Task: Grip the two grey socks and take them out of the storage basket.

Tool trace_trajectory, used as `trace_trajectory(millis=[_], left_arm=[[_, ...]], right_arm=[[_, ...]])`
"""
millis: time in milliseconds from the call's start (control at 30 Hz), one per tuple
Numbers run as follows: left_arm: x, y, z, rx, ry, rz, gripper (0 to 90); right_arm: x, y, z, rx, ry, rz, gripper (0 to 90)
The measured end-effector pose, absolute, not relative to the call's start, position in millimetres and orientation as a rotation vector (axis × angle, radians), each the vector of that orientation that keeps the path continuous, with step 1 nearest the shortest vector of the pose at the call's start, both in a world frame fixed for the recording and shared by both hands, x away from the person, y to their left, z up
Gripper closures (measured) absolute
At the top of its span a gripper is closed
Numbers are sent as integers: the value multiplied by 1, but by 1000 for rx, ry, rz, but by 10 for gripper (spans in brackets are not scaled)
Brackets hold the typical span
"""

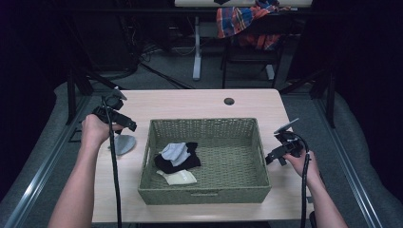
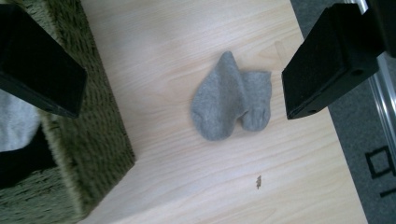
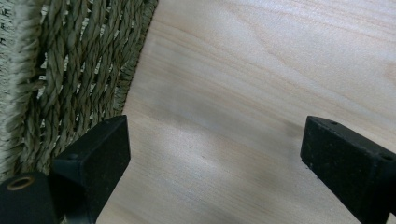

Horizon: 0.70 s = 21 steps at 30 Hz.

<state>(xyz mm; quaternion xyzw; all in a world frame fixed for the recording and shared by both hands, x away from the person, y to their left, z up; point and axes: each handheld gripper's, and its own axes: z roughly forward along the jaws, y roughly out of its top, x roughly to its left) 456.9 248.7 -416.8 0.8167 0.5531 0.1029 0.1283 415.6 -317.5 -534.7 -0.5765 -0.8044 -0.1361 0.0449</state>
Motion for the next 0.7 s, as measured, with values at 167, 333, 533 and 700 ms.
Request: trace_trajectory(millis=[167, 333, 533, 700], left_arm=[[452, 231, -408, 2412, 1538, 320, 2], [445, 208, -400, 2458, 1449, 342, 1], [440, 185, -396, 2494, 1378, 350, 2], [439, 169, -400, 2525, 1331, 329, 3]], right_arm=[[416, -318, -535, -1763, -2457, -414, 80], [416, -318, -535, -1764, -2457, -417, 80], [415, -318, -535, -1770, -2451, -427, 80], [416, -318, -535, -1761, -2458, -419, 80]])
